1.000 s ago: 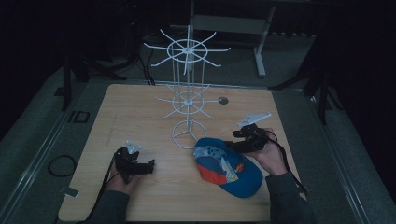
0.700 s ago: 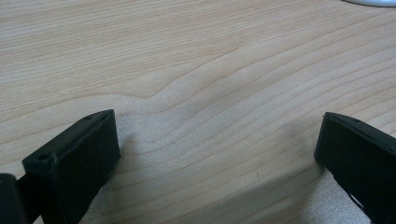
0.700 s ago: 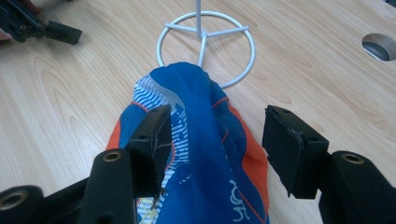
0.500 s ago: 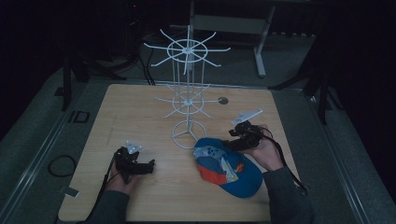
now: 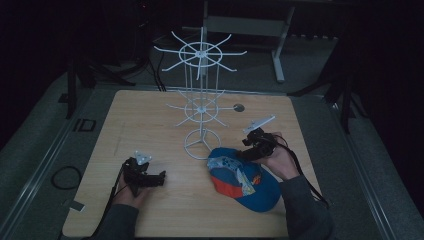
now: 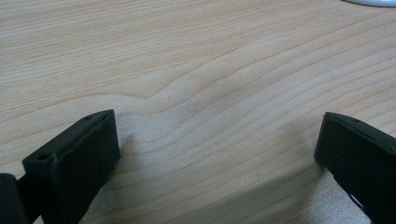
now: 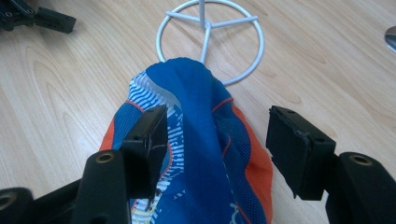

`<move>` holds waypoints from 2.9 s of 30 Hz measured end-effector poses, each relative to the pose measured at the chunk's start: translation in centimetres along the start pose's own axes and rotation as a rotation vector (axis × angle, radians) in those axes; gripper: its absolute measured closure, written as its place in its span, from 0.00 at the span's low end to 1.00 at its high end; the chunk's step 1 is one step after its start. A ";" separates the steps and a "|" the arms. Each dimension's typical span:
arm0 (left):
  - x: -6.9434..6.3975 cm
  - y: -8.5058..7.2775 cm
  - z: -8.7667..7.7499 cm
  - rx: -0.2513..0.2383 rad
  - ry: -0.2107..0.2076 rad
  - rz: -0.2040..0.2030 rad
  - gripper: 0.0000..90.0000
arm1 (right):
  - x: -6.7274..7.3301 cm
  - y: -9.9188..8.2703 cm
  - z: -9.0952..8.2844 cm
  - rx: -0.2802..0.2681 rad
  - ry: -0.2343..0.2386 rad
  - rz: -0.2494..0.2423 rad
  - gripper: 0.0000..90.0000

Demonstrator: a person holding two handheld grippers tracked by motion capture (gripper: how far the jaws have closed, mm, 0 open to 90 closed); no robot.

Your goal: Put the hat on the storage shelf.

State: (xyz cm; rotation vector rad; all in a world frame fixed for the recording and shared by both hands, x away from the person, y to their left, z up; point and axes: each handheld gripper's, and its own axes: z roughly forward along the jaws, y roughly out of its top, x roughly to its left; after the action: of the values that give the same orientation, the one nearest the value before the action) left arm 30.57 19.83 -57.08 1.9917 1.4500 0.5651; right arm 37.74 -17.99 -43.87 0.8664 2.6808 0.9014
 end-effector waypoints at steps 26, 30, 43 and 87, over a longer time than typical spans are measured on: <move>0.0 0.0 0.0 0.000 0.001 0.001 0.00 | 0.3 0.2 2.8 0.082 0.042 -0.015 0.41; 0.0 0.0 0.0 0.001 0.000 0.001 0.00 | 0.3 0.2 3.1 0.092 0.049 -0.016 0.42; 0.0 0.0 0.0 0.000 0.000 -0.002 0.00 | 0.2 0.2 4.2 0.126 0.061 -0.025 0.44; 0.0 0.0 0.0 0.003 -0.001 0.001 0.00 | -0.4 0.9 7.7 0.334 0.098 -0.049 0.85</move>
State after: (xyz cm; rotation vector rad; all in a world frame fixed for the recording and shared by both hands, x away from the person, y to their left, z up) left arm 30.56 19.83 -57.07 1.9945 1.4502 0.5632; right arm 41.13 -13.86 -49.52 0.8320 2.9765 0.5034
